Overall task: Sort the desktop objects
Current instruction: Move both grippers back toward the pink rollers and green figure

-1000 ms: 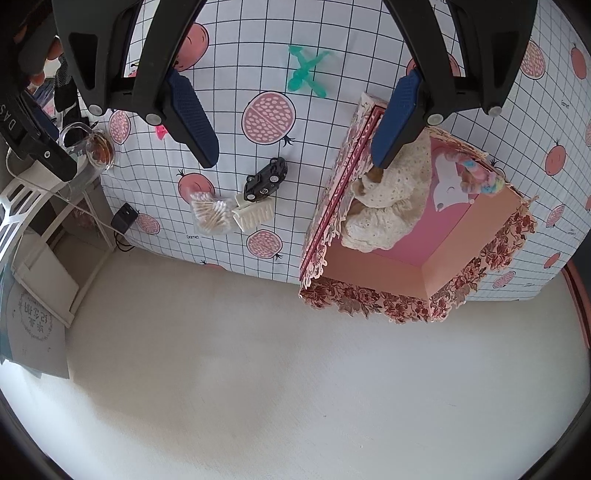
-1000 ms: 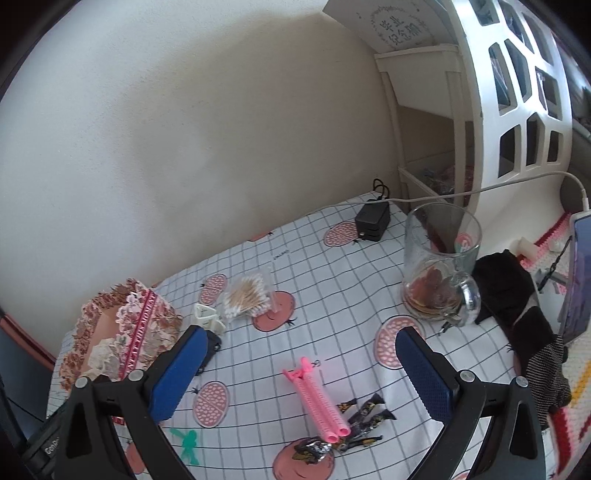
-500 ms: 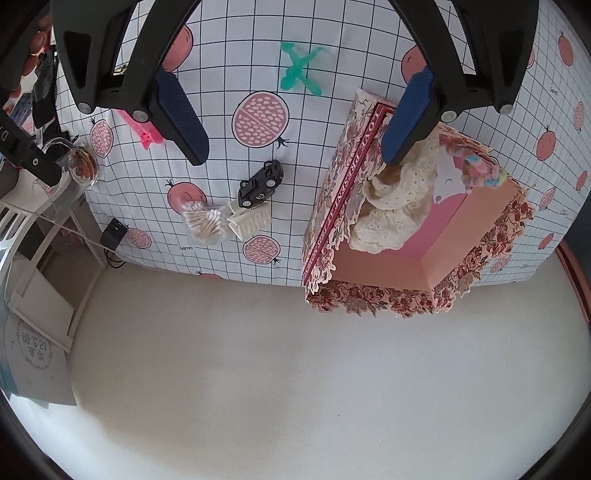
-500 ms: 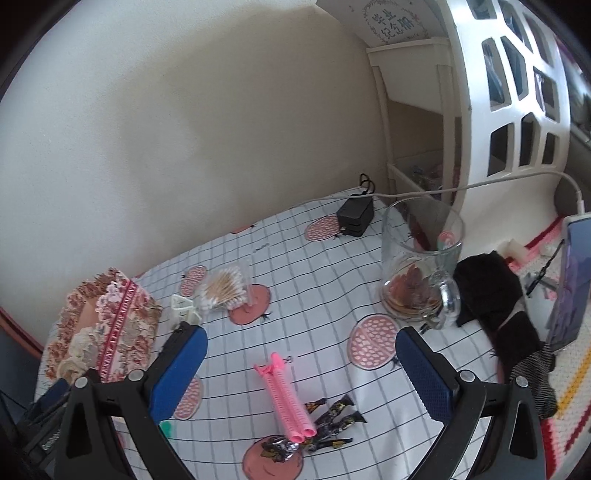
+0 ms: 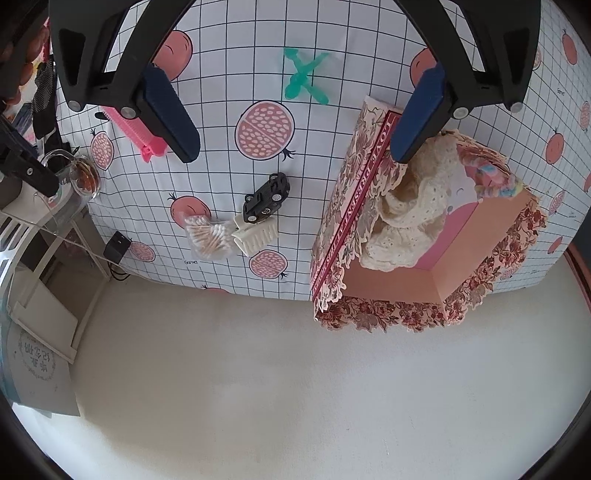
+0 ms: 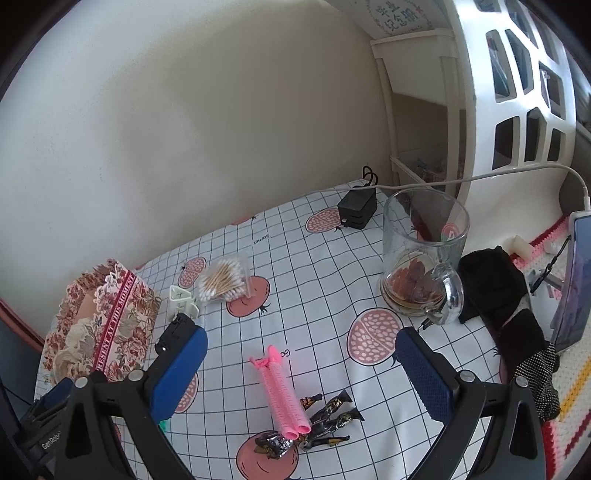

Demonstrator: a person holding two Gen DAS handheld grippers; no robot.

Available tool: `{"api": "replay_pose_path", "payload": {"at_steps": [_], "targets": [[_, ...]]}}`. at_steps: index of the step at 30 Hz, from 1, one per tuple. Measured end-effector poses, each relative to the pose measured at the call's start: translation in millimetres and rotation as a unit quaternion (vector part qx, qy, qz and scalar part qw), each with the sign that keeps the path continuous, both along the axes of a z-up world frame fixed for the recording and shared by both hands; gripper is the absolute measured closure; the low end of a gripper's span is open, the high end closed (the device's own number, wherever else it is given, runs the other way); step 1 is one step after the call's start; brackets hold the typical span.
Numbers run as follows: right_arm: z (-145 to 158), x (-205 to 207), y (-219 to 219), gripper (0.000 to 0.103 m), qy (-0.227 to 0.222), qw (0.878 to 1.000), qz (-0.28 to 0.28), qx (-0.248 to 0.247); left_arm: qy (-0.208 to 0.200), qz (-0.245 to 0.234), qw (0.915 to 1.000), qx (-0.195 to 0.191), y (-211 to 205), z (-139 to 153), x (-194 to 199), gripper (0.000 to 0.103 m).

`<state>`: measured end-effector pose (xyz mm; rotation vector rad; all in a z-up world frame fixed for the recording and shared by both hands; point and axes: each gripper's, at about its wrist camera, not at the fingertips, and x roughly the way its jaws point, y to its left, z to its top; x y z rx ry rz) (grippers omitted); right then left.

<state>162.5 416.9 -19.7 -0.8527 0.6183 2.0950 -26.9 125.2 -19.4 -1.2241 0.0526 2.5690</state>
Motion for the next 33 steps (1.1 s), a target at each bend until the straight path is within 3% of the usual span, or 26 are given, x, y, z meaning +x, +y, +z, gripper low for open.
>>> {"api": "replay_pose_path", "payload": {"at_steps": [8, 16, 26, 33], "targets": [[-32, -10, 3, 0.0, -0.028, 0.998, 0.001, -0.061, -0.068, 0.006, 0.9975, -0.017, 0, -29, -7, 0.0], [-61, -27, -4, 0.0, -0.067, 0.993, 0.031, -0.091, -0.159, 0.035, 0.9856, 0.044, -18, -62, -16, 0.0], [-84, -39, -10, 0.0, -0.11, 0.989, 0.042, -0.093, -0.183, 0.03, 0.9816, 0.047, -16, -81, -16, 0.0], [-89, -46, -17, 0.0, -0.12, 0.987, 0.055, -0.087, -0.195, -0.01, 0.9808, -0.002, -4, -93, -12, 0.0]]}}
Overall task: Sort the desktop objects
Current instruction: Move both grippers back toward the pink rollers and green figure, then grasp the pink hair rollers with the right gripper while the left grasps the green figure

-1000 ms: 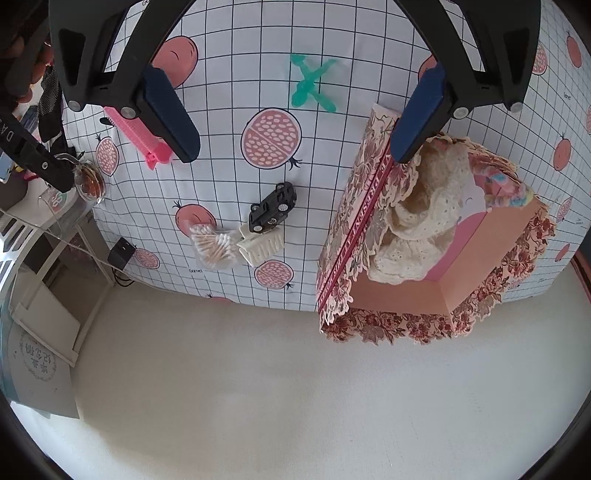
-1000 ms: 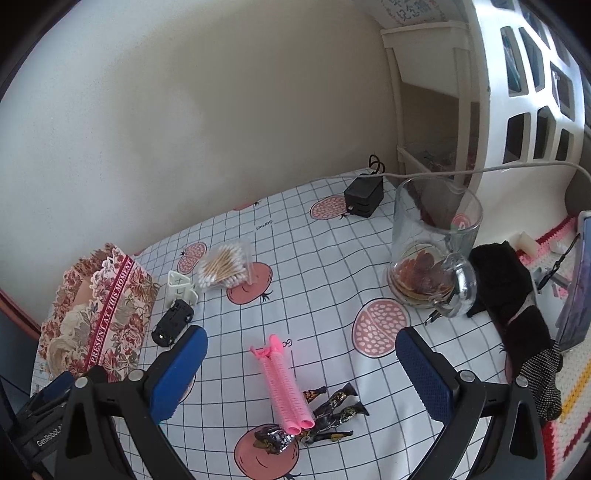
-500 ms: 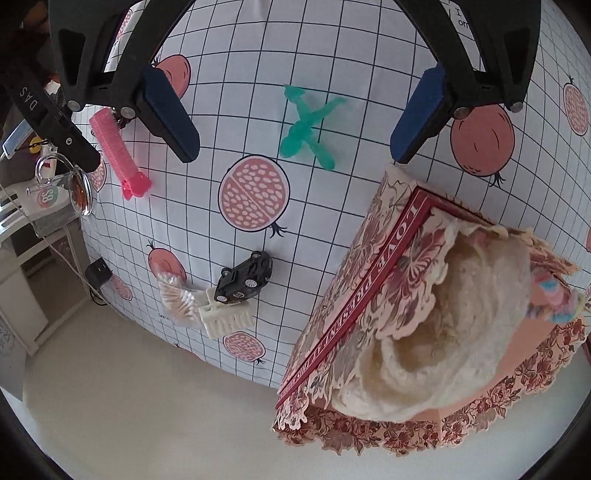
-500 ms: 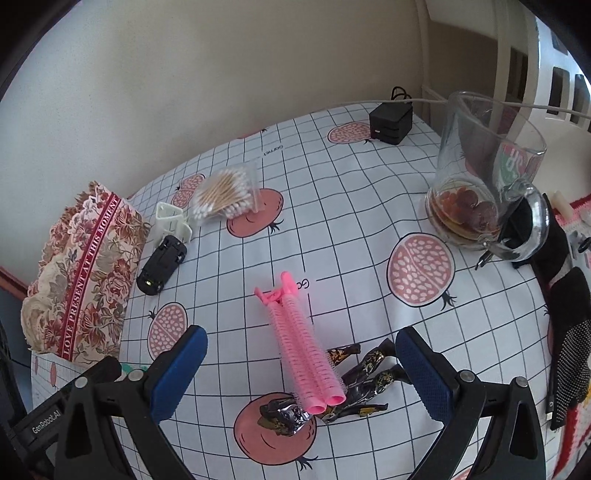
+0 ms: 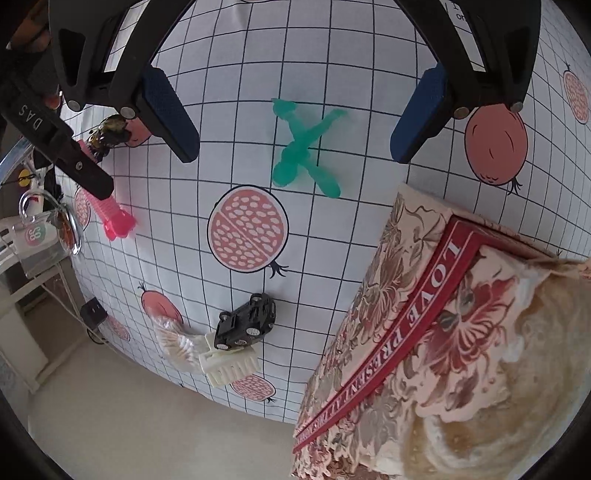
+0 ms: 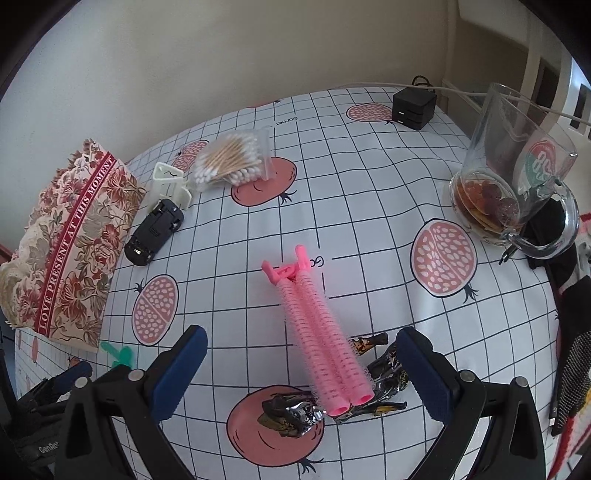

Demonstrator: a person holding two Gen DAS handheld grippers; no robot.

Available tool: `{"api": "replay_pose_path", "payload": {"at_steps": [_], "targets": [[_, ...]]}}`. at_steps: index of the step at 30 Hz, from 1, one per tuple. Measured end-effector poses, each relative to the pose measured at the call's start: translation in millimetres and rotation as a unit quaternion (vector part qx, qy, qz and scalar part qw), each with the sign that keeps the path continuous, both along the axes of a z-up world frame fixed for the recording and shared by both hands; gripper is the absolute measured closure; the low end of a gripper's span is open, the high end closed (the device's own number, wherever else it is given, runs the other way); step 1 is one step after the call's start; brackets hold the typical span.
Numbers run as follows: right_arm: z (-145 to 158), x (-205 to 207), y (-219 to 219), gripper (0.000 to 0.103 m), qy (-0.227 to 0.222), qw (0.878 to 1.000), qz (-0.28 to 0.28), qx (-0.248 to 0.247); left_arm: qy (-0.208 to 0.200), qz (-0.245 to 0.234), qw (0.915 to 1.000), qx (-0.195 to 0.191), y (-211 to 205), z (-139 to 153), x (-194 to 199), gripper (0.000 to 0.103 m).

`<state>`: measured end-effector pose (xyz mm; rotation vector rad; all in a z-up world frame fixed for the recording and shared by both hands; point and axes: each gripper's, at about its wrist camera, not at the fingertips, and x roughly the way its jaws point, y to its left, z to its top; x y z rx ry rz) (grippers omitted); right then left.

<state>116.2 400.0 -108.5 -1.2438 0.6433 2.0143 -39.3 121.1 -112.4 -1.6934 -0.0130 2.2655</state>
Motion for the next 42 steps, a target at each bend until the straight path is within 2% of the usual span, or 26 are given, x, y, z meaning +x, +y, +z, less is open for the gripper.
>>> {"api": "replay_pose_path", "payload": {"at_steps": [3, 8, 16, 21, 28, 32, 35, 38, 42], "targets": [[0, -3, -3, 0.0, -0.005, 1.0, 0.009, 0.015, 0.0, -0.014, 0.9998, -0.017, 5, -5, 2, 0.0], [-1, -7, -5, 0.0, -0.021, 0.999, 0.017, 0.036, -0.005, -0.016, 0.9997, -0.018, 6, -10, 1, 0.0], [0, -7, -3, 0.001, -0.037, 0.998, 0.0, 0.057, -0.007, -0.013, 0.9996, -0.022, 5, -14, -2, 0.0], [-3, -9, -3, 0.018, -0.051, 0.997, -0.004, 0.058, -0.007, -0.013, 0.9996, -0.024, 3, -14, -3, 0.0], [-3, -8, -4, 0.025, -0.059, 0.996, -0.011, 0.063, -0.002, -0.014, 0.9993, -0.035, 1, -14, -2, 0.004], [-3, -7, -4, 0.025, -0.064, 0.996, -0.018, 0.065, 0.008, -0.01, 0.9985, -0.054, 1, -12, -2, 0.016], [-3, -6, -2, 0.031, -0.065, 0.995, -0.023, 0.066, 0.014, -0.012, 0.9975, -0.068, 2, -11, -1, 0.023], [-2, -7, -3, 0.036, -0.062, 0.995, -0.025, 0.07, 0.013, -0.016, 0.9969, -0.076, 4, -11, -2, 0.023], [-2, -8, -3, 0.046, -0.067, 0.995, -0.023, 0.071, 0.014, -0.023, 0.9957, -0.089, 7, -10, -2, 0.026]]}}
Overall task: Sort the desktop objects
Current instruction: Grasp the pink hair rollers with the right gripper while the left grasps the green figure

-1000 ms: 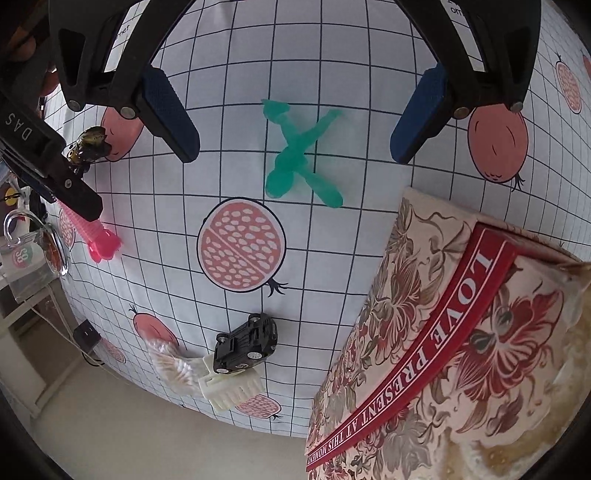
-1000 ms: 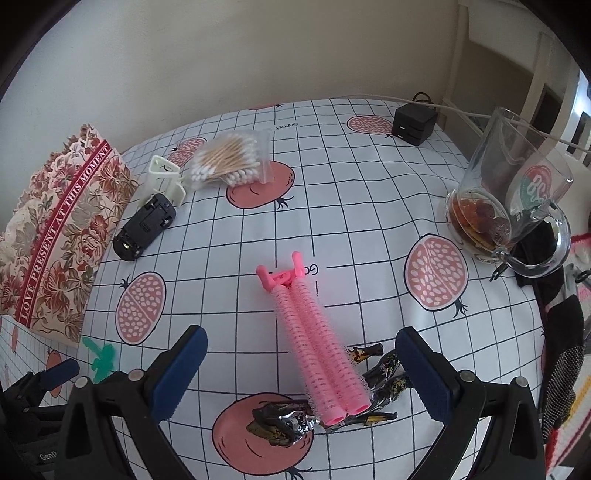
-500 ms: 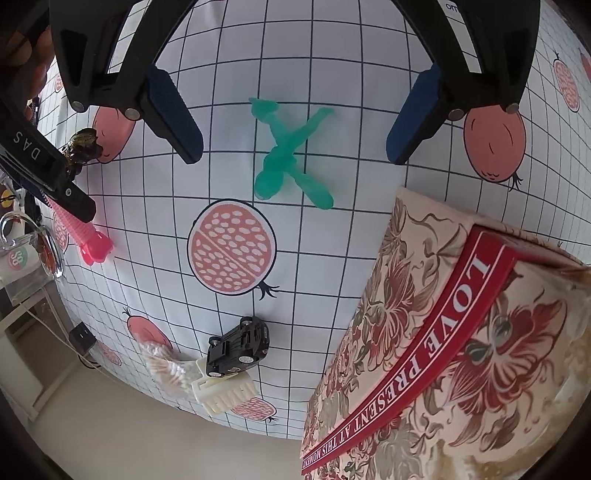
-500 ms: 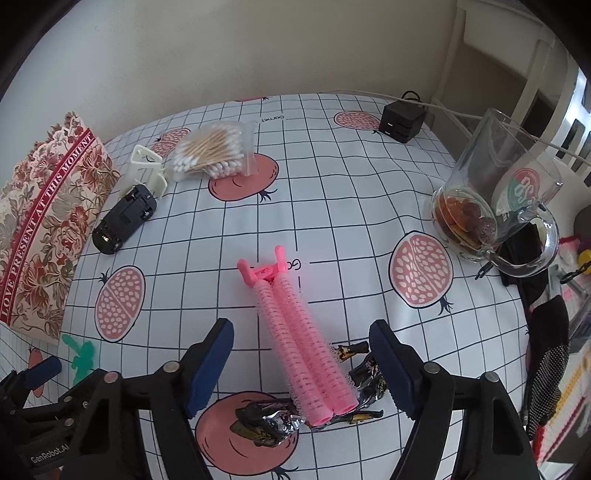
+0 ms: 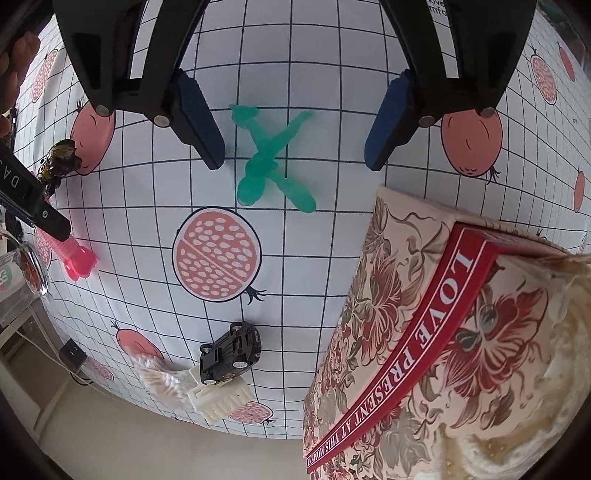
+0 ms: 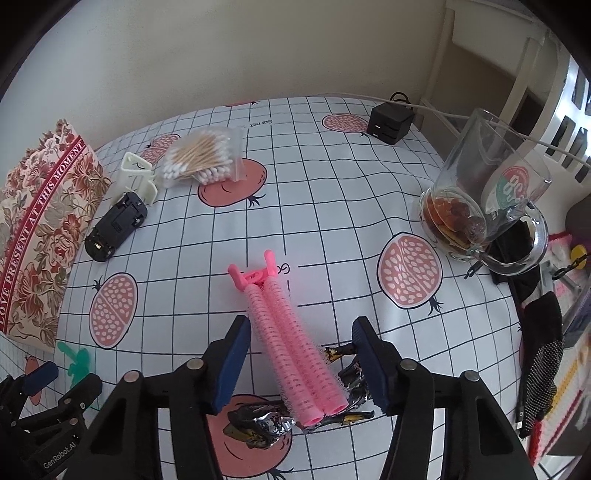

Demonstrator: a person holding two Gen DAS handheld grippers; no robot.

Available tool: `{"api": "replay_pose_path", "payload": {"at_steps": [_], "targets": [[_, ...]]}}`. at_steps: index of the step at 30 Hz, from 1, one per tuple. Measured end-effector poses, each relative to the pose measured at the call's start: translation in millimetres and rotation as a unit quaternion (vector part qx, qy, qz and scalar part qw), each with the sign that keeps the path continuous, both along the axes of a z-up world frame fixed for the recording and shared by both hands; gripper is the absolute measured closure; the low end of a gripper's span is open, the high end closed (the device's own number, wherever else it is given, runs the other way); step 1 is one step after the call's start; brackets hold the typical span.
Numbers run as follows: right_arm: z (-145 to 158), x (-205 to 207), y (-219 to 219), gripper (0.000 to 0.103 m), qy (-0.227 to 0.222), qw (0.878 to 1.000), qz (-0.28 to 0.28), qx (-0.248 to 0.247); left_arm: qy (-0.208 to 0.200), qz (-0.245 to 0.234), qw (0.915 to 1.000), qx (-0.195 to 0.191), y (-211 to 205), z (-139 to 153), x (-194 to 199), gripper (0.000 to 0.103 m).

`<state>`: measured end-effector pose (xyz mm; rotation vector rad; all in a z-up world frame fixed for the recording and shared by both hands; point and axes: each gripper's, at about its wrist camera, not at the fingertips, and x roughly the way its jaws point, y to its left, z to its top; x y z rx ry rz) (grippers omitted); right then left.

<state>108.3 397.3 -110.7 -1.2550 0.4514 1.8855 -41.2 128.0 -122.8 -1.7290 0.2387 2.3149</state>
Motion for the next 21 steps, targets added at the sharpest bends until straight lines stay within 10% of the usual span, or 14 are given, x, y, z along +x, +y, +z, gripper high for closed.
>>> {"api": "replay_pose_path", "payload": {"at_steps": [21], "targets": [[11, -1, -6, 0.073, 0.008, 1.0, 0.01, -0.007, -0.016, -0.01, 0.9998, 0.004, 7, 14, -14, 0.082]]}}
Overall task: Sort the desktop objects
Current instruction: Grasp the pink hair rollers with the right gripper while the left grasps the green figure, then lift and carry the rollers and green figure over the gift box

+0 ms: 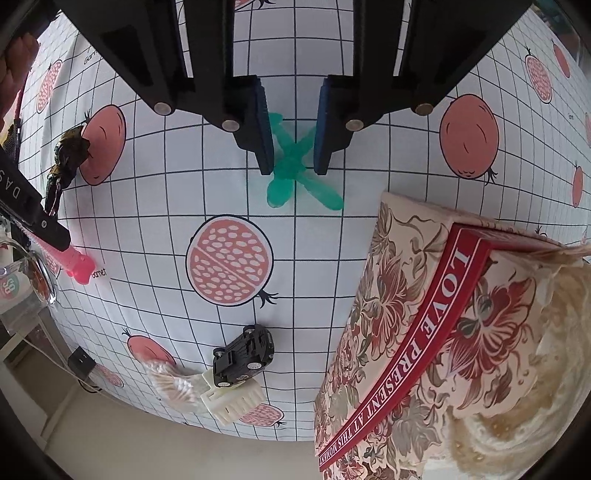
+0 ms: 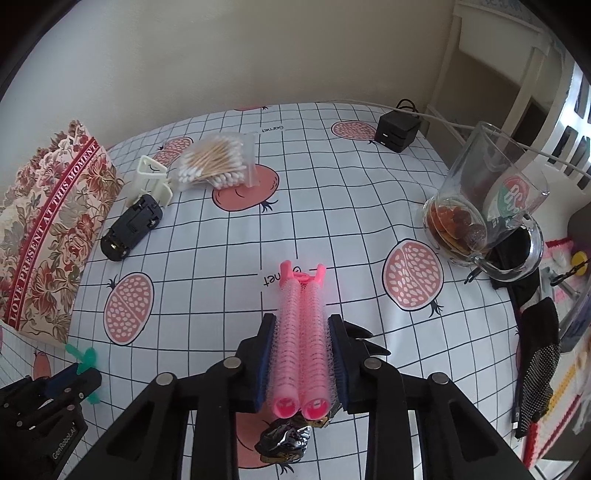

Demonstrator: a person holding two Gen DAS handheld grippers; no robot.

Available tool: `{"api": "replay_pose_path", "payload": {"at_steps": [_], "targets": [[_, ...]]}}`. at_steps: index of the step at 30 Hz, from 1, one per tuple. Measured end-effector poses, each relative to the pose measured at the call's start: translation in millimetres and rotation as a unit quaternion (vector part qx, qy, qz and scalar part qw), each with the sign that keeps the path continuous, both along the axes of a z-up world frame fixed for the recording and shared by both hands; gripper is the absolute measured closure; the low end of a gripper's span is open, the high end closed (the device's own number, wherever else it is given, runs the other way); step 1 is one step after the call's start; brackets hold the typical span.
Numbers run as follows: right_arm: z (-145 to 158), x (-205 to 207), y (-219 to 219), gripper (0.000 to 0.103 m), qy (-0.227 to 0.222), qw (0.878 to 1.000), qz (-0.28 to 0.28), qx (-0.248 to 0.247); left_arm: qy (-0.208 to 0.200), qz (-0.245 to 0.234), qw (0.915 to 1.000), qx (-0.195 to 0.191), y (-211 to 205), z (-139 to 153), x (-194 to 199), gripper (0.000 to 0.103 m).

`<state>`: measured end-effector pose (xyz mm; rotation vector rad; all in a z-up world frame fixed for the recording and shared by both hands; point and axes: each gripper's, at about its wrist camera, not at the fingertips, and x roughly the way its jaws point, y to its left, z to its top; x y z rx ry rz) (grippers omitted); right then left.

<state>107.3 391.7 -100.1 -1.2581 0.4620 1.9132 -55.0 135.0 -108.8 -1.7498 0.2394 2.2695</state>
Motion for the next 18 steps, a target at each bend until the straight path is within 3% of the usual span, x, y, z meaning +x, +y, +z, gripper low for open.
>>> {"api": "replay_pose_path", "payload": {"at_steps": [12, 15, 18], "targets": [[24, 5, -1, 0.074, 0.039, 0.999, -0.008, 0.006, 0.006, 0.007, 0.9999, 0.011, 4, 30, -3, 0.085], [40, 9, -1, 0.074, 0.068, 0.998, -0.011, 0.017, 0.023, 0.013, 0.9992, 0.03, -9, 53, 25, 0.085], [53, 11, -3, 0.074, 0.091, 0.995, -0.015, 0.027, 0.04, 0.015, 0.9979, 0.048, -15, 67, 29, 0.085]]}}
